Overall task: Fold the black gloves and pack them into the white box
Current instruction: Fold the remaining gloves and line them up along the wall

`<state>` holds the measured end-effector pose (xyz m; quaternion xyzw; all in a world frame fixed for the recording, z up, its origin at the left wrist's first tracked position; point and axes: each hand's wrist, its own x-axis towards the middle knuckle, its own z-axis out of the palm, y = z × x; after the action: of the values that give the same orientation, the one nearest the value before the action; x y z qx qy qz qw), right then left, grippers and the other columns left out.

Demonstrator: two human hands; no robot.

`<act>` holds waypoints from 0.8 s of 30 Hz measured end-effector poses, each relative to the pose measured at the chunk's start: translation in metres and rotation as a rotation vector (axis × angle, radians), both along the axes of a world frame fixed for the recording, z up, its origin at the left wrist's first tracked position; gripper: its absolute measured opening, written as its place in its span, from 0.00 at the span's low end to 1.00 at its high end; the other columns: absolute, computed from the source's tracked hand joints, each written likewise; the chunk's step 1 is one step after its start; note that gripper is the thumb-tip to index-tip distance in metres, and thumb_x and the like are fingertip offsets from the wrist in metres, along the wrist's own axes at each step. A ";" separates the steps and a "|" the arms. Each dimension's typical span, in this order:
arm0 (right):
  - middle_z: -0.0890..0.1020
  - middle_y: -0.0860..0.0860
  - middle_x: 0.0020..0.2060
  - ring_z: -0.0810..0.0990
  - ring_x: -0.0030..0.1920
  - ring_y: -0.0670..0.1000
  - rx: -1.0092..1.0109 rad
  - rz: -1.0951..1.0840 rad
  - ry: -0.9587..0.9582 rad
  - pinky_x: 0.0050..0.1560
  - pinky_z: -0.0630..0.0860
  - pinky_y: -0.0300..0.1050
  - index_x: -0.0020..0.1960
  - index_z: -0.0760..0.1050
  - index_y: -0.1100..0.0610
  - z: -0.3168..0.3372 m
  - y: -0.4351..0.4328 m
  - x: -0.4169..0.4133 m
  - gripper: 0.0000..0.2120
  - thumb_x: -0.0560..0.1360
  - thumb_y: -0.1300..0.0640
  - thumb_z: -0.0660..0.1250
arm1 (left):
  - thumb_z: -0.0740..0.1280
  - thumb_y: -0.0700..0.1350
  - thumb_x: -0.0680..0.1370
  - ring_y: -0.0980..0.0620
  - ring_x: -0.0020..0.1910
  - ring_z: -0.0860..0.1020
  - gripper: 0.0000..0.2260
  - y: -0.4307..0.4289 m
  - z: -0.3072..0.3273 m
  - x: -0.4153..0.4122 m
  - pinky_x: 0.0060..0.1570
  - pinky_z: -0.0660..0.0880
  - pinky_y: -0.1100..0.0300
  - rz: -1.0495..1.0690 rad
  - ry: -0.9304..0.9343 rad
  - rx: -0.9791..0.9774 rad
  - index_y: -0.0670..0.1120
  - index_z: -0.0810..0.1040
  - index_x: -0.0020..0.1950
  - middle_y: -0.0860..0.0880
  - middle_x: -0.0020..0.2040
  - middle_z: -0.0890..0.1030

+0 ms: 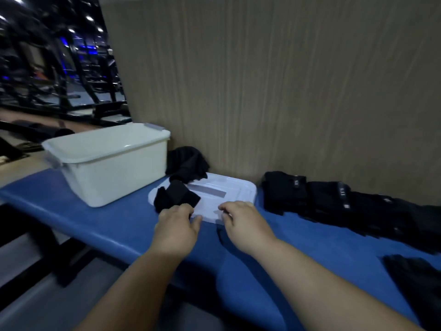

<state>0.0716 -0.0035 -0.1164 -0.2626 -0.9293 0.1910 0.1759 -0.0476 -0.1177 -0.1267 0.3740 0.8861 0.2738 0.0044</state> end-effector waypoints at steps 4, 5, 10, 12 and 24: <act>0.74 0.50 0.64 0.64 0.67 0.53 -0.001 0.024 -0.029 0.64 0.67 0.48 0.67 0.70 0.53 0.003 -0.010 -0.041 0.17 0.82 0.53 0.54 | 0.64 0.47 0.78 0.42 0.54 0.71 0.06 -0.012 0.003 -0.020 0.49 0.68 0.51 0.160 -0.019 0.207 0.45 0.71 0.49 0.43 0.51 0.74; 0.74 0.51 0.64 0.64 0.67 0.53 0.000 0.027 -0.032 0.63 0.67 0.48 0.67 0.70 0.54 0.004 -0.012 -0.049 0.16 0.82 0.53 0.54 | 0.64 0.45 0.78 0.41 0.54 0.71 0.07 -0.014 0.003 -0.023 0.50 0.67 0.50 0.196 -0.036 0.241 0.43 0.70 0.50 0.42 0.52 0.73; 0.70 0.57 0.66 0.62 0.69 0.57 -0.109 0.034 -0.138 0.64 0.67 0.52 0.76 0.54 0.50 0.003 -0.017 -0.082 0.24 0.81 0.48 0.54 | 0.66 0.46 0.78 0.37 0.60 0.70 0.21 -0.013 -0.002 -0.038 0.55 0.68 0.48 0.280 -0.228 0.419 0.41 0.63 0.66 0.40 0.64 0.66; 0.69 0.58 0.67 0.62 0.69 0.58 -0.131 0.041 -0.199 0.64 0.66 0.52 0.76 0.51 0.48 0.002 -0.017 -0.090 0.26 0.81 0.47 0.54 | 0.65 0.49 0.79 0.39 0.63 0.71 0.29 -0.013 0.000 -0.043 0.57 0.69 0.50 0.271 -0.375 0.452 0.45 0.54 0.74 0.40 0.68 0.67; 0.80 0.47 0.52 0.80 0.50 0.48 -0.517 0.006 0.160 0.54 0.78 0.47 0.66 0.66 0.45 0.012 -0.006 -0.063 0.23 0.74 0.57 0.68 | 0.64 0.48 0.79 0.47 0.49 0.79 0.10 0.002 0.010 -0.036 0.53 0.76 0.52 0.166 -0.577 0.517 0.50 0.72 0.59 0.51 0.48 0.80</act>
<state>0.0089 -0.0095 -0.1045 -0.2800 -0.8337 0.4425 0.1753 -0.0836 -0.1159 -0.1169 0.1975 0.7775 0.5811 0.1369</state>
